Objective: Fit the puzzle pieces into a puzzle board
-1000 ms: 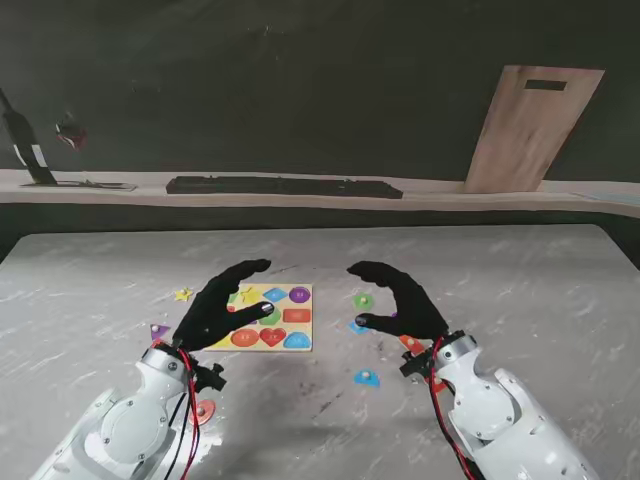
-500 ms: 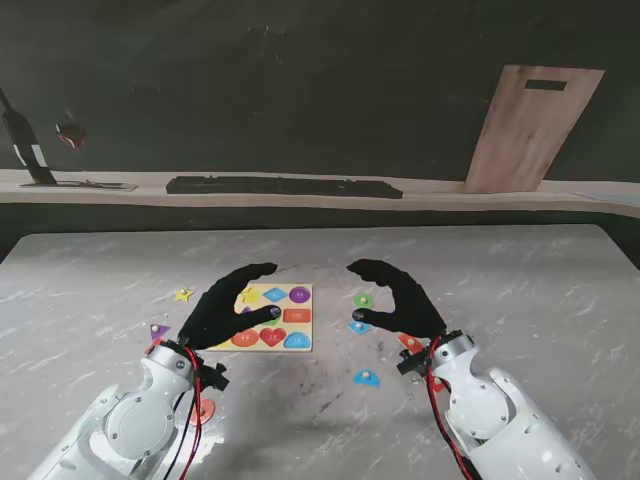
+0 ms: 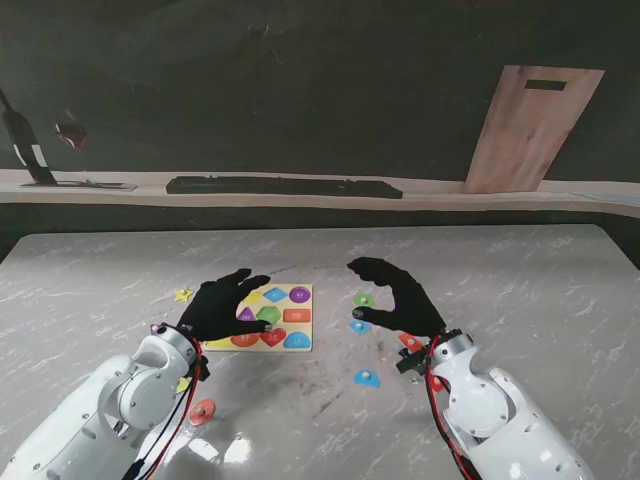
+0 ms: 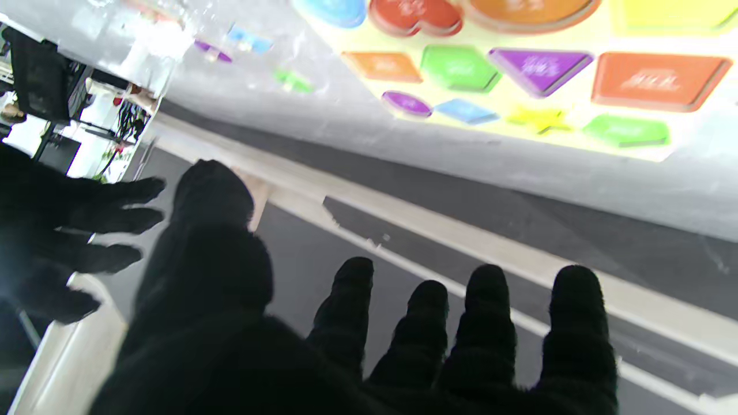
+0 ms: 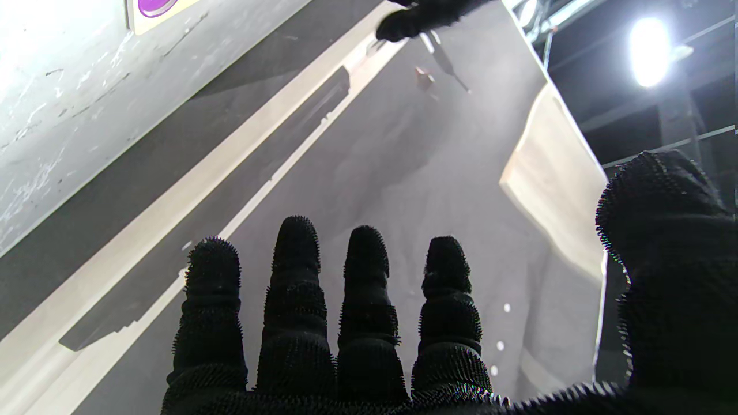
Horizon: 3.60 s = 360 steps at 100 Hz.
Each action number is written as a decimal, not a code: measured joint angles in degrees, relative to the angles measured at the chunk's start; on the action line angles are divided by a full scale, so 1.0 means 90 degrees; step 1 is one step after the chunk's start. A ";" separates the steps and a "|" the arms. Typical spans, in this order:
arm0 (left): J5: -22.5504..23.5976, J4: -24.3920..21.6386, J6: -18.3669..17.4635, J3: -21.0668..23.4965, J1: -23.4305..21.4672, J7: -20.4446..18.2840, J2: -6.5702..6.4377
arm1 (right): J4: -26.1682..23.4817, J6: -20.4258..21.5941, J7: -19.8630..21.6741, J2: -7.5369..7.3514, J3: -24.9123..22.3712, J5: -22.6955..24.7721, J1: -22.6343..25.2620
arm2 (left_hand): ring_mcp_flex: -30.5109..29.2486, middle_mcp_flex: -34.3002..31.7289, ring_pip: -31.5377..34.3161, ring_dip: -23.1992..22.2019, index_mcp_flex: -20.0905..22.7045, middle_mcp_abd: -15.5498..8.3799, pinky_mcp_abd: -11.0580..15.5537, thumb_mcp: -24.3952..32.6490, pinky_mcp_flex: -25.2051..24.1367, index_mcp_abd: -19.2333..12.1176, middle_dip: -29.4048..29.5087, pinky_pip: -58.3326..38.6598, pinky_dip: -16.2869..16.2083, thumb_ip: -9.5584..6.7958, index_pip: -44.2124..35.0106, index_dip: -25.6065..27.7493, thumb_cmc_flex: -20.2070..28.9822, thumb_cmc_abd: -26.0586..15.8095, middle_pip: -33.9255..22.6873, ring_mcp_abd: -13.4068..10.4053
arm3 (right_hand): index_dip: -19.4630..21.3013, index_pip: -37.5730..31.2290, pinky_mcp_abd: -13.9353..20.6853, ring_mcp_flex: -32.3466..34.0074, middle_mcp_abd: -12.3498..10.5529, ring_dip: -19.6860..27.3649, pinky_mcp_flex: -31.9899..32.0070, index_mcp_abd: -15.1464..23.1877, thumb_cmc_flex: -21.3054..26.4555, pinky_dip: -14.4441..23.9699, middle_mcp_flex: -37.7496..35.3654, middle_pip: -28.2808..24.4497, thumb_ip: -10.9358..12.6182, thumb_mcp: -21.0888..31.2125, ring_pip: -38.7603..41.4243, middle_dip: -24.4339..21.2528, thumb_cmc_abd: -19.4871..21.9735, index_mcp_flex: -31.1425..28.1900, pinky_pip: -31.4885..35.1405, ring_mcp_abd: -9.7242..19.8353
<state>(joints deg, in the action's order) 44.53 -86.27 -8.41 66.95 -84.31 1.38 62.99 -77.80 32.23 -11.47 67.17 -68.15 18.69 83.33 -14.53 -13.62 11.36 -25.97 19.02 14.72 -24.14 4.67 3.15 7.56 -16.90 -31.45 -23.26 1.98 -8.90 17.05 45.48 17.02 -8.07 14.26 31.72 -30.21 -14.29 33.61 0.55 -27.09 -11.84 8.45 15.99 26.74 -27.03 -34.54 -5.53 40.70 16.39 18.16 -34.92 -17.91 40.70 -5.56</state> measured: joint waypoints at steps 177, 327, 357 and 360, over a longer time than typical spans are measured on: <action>-0.0680 0.3293 -0.0141 -0.3903 0.3741 -0.1501 -0.0318 | -0.0147 -0.0120 -0.0198 0.0064 -0.0090 -0.0143 0.0106 | 0.0548 -0.0007 0.0886 -0.0910 -0.0974 0.0604 0.0036 0.1323 -0.0230 0.1616 -0.1808 -0.2200 -0.0605 0.0018 -0.1183 0.0987 -0.0413 0.0203 -0.0841 0.0470 | 0.0000 -0.0108 -0.0163 0.0297 -0.0002 -0.0160 -0.0095 -0.0001 0.0058 0.0074 -0.0467 -0.0164 0.0001 -0.0096 0.0319 0.0107 0.0640 -0.0529 0.0281 0.0000; -0.1520 0.0989 0.0621 -0.2509 0.2115 -0.2761 -0.0430 | 0.0089 -0.3087 -0.0282 -0.0644 0.1731 0.4030 -0.0624 | 0.0541 -0.0890 0.1118 -0.1180 0.0017 0.0824 -0.0013 -0.0243 -0.0228 0.0921 -0.2166 -0.2588 -0.0602 0.0013 -0.1291 0.0635 0.0488 -0.1171 -0.1310 0.1458 | 0.0069 -0.0222 -0.0045 -0.0883 0.0021 0.0486 0.0695 -0.0129 0.0194 -0.0378 0.0393 -0.0035 0.0086 -0.0018 -0.0356 0.0003 -0.0225 -0.0835 -0.0400 -0.0060; -0.1629 0.0697 0.0869 -0.2310 0.1866 -0.2889 -0.0431 | 0.0279 -0.3154 0.0080 -0.0644 0.2206 0.4037 -0.0786 | 0.0541 -0.1062 0.1120 -0.1180 0.0208 0.0824 -0.0012 -0.0355 -0.0246 0.0936 -0.2098 -0.2588 -0.0602 0.0012 -0.1047 0.0470 0.0493 -0.1241 -0.1321 0.1396 | 0.0069 -0.0177 -0.0056 -0.0945 0.0050 0.0486 0.0782 -0.0357 0.0194 -0.0441 0.0671 0.0004 0.0086 -0.0004 -0.0195 0.0030 -0.0227 -0.0505 -0.0228 -0.0060; -0.1637 0.0666 0.0884 -0.2280 0.1830 -0.2891 -0.0431 | 0.0304 -0.3168 0.0079 -0.0642 0.2243 0.4038 -0.0801 | 0.0541 -0.1090 0.1120 -0.1180 0.0215 0.0824 -0.0011 -0.0355 -0.0252 0.0964 -0.2082 -0.2588 -0.0602 0.0012 -0.1041 0.0408 0.0493 -0.1242 -0.1322 0.1385 | 0.0069 -0.0176 -0.0056 -0.0946 0.0051 0.0486 0.0783 -0.0357 0.0193 -0.0443 0.0671 0.0004 0.0086 -0.0005 -0.0197 0.0030 -0.0227 -0.0505 -0.0226 -0.0060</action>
<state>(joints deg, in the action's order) 29.79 -80.27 -0.45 46.42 -67.84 -24.64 59.10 -75.06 3.71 -10.76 61.38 -47.96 55.03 76.12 -9.66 -23.43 21.44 -36.59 20.96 22.14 -24.24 1.47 0.88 16.23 -35.63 -54.75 -28.68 2.09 -18.28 20.72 49.92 5.85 -19.97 26.72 32.34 -31.79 -14.79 25.10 1.00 -22.71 -4.79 5.24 17.73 22.75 -20.99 -34.50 -4.75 40.66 14.61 18.43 -36.97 -22.46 38.66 -6.10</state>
